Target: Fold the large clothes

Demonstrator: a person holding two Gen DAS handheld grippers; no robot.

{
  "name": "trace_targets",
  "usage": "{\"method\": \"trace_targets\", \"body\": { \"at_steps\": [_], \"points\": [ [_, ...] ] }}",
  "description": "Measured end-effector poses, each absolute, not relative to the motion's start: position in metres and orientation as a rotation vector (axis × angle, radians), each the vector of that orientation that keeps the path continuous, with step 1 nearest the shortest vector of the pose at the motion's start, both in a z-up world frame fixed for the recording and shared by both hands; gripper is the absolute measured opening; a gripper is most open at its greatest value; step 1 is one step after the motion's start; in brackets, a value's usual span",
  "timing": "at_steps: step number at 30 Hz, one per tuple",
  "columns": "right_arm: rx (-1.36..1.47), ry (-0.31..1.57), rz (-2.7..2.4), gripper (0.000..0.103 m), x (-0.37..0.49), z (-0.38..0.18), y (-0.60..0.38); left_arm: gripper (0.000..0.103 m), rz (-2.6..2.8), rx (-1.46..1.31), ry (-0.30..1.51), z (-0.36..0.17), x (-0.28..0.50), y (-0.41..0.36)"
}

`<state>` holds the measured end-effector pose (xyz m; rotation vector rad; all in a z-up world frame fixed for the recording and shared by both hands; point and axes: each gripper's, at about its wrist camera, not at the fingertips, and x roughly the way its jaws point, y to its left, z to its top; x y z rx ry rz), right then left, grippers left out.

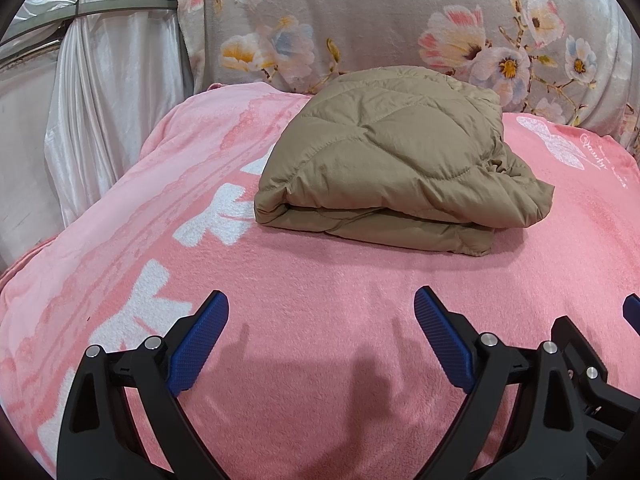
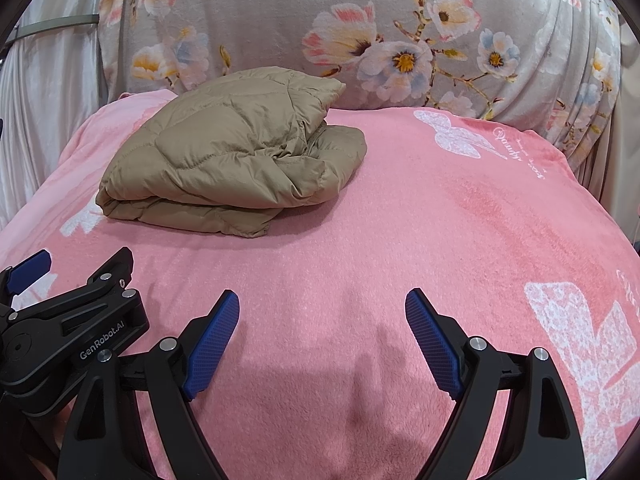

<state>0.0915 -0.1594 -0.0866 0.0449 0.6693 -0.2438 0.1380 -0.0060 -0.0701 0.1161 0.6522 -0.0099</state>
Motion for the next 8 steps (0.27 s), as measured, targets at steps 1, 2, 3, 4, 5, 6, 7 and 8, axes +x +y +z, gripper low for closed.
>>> {"method": "trace_targets", "body": {
  "at_steps": [1,2,3,4,5,6,7,8],
  "points": [
    [0.045,0.669,-0.243,0.084,0.0914,-0.0866,-0.1595,0.09,-0.011,0.116,0.65,-0.07,0.1379,-0.0059],
    [0.045,0.669,-0.243,0.084,0.0914,-0.0866,-0.1597,0.09,-0.011,0.117,0.649,-0.07,0.1378,-0.0061],
    [0.045,0.669,-0.243,0.084,0.0914,-0.0867,-0.1599,0.089,-0.015,0.117,0.648,-0.0687,0.1376,-0.0063],
    [0.044,0.67,-0.243,0.084,0.0914,-0.0868,-0.16,0.087,-0.019,0.118,0.648,-0.0679,0.1375,-0.0068],
    [0.044,0.67,-0.243,0.084,0.0912,-0.0867,-0.1603,0.086,-0.019,0.121,0.646,-0.0671,0.1374,-0.0074],
    [0.044,0.67,-0.243,0.084,0.0911,-0.0864,-0.1609,0.086,-0.018,0.122,0.645,-0.0666,0.1376,-0.007],
    [0.043,0.67,-0.242,0.084,0.0912,-0.0864,-0.1609,0.086,-0.018,0.122,0.644,-0.0658,0.137,-0.0076],
    [0.042,0.669,-0.245,0.084,0.0911,-0.0863,-0.161,0.086,-0.017,0.123,0.643,-0.0654,0.1374,-0.007]
  ]
}}
